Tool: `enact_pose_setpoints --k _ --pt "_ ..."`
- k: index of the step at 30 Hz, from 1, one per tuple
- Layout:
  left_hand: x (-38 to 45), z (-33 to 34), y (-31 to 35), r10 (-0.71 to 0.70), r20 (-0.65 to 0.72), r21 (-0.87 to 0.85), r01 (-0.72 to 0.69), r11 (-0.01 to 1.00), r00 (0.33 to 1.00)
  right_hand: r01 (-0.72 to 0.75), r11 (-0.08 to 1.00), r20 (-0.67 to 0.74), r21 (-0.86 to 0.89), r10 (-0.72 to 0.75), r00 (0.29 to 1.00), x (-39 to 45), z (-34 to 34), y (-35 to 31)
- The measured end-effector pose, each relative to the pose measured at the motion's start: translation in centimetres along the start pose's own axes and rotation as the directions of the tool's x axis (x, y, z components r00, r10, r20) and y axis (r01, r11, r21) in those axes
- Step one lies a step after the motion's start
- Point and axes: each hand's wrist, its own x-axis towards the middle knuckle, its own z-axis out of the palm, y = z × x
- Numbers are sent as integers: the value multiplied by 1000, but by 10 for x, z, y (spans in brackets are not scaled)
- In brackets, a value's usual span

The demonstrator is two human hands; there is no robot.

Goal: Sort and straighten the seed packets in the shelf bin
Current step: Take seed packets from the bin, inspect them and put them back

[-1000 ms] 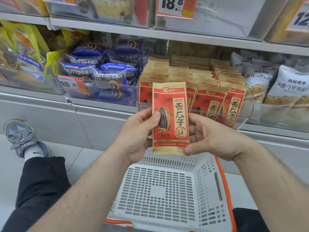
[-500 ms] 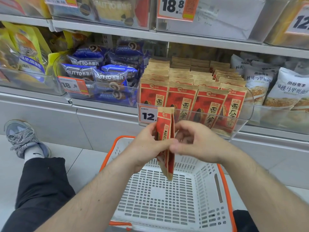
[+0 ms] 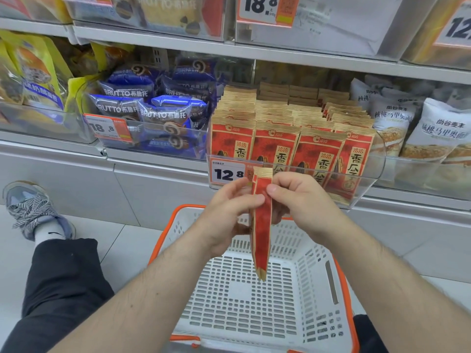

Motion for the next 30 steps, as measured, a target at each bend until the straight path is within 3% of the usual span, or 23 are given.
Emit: enact_pose_setpoints --k 3,7,10,14,16,19,21,30 --pt "-4 -2 4 -36 146 -80 48 996 989 -12 995 39 96 8 999 -1 0 -4" --pt "-6 -2 4 -33 179 -108 53 993 983 -29 992 56 126 22 998 -1 1 -4" --pt "-5 -1 4 -54 114 -87 64 994 992 -8 997 46 80 5 999 -1 0 -3" --pt "-4 -1 6 -107 -80 -77 101 992 991 28 987 36 -161 -23 999 -1 -1 0" --pt "-4 -2 6 -105 -156 -123 86 989 982 1 962 156 -274 43 987 -2 -8 -3" --pt "-4 -5 7 -108 -229 -192 64 979 967 -3 877 376 -481 210 902 -7 -16 -8" --pt "-5 -5 8 -101 -244 -214 48 976 964 46 828 427 -559 240 872 -9 -14 -7" --pt "-11 -3 10 -97 -240 -218 44 975 966 58 866 475 -496 215 853 -5 -14 6"
